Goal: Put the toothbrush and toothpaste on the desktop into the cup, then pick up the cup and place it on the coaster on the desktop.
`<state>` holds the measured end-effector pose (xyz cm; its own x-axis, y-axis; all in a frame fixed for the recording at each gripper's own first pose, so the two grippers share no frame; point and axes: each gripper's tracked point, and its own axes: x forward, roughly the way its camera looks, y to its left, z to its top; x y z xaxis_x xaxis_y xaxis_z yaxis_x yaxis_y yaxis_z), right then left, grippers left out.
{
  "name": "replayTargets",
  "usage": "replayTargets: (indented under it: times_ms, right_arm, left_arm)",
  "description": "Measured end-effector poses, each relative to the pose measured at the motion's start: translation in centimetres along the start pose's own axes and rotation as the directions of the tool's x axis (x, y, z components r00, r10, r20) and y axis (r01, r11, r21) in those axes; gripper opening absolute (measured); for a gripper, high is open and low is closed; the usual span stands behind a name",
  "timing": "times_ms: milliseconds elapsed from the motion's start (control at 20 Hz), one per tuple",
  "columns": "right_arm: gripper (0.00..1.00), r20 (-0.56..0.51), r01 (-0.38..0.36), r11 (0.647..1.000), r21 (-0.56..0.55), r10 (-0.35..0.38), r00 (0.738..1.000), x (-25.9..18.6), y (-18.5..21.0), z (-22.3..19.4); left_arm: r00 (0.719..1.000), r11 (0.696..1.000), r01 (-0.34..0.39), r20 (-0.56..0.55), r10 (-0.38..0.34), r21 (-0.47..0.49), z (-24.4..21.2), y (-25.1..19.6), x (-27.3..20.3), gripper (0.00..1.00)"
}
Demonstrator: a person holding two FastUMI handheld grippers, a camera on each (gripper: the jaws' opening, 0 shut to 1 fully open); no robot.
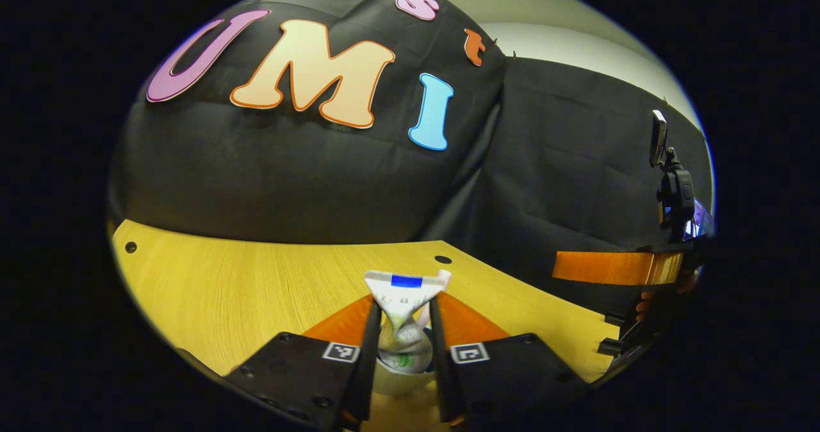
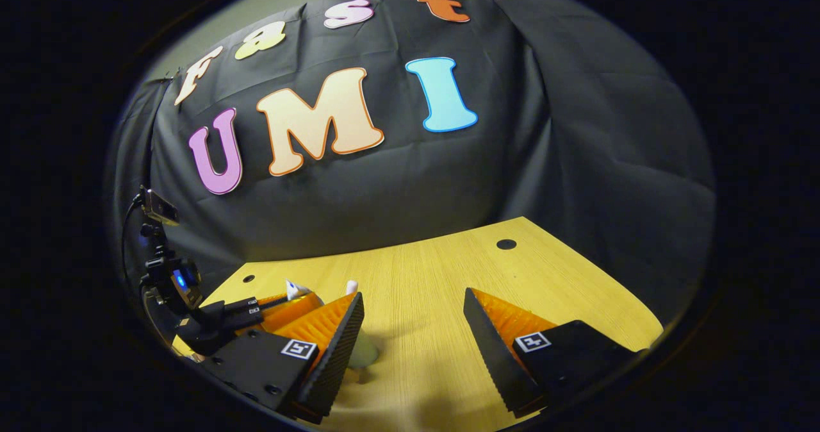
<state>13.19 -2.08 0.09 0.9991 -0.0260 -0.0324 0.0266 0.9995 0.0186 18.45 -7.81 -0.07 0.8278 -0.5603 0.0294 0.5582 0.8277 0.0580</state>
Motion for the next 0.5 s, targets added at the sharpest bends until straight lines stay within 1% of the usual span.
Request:
replayTargets:
  times_ms: [50, 150, 200, 250, 300, 350, 400, 450, 500]
  right_arm:
    - [0.96, -0.003, -0.004, 1.0, -0.002, 0.004, 1.0, -0.1, 0.2, 0.1]
    - [0.96, -0.018, -0.014, 1.0, -0.013, 0.014, 1.0, -0.4, 0.9, 0.0]
    - [0.96, -0.031, -0.026, 0.999, -0.028, 0.025, 0.999, -0.5, 1.6, -0.2]
    - [0.96, -0.043, -0.042, 0.998, -0.04, 0.04, 0.998, -0.5, 2.2, -0.3]
    - [0.96, -0.06, -0.061, 0.997, -0.051, 0.058, 0.997, -0.5, 3.1, -0.4]
    - [0.96, -0.073, -0.082, 0.995, -0.058, 0.078, 0.994, -0.5, 3.9, -0.7]
    - [0.94, -0.093, -0.107, 0.992, -0.063, 0.101, 0.99, -0.4, 4.9, -0.9]
    - [0.98, -0.117, -0.133, 0.989, -0.067, 0.125, 0.985, -0.1, 6.0, -1.5]
    - [0.98, -0.147, -0.161, 0.984, -0.076, 0.149, 0.978, 0.1, 7.1, -2.2]
  left_arm:
    - [1.0, 1.0, 0.0, 0.011, 0.0, -0.004, 0.4, -0.1, -0.4, 0.57]
    - [0.998, 1.0, 0.0, 0.066, 0.0, -0.012, 2.3, -0.3, -1.6, 0.73]
    - [0.996, 1.0, -0.005, 0.094, 0.006, -0.015, 3.2, -0.2, -2.3, 0.77]
    - [0.994, 1.0, -0.022, 0.111, 0.024, -0.012, 4.0, 0.2, -2.9, 0.88]
    - [0.992, 0.999, -0.047, 0.12, 0.047, -0.003, 4.6, 0.8, -3.9, 0.93]
    - [0.99, 0.997, -0.079, 0.121, 0.077, 0.009, 5.0, 1.5, -4.7, 0.94]
    - [0.987, 0.994, -0.108, 0.118, 0.105, 0.018, 5.2, 2.3, -5.5, 0.94]
    - [0.984, 0.99, -0.137, 0.115, 0.133, 0.023, 5.5, 3.1, -6.4, 0.94]
    - [0.979, 0.984, -0.175, 0.115, 0.171, 0.022, 6.0, 4.2, -7.8, 0.95]
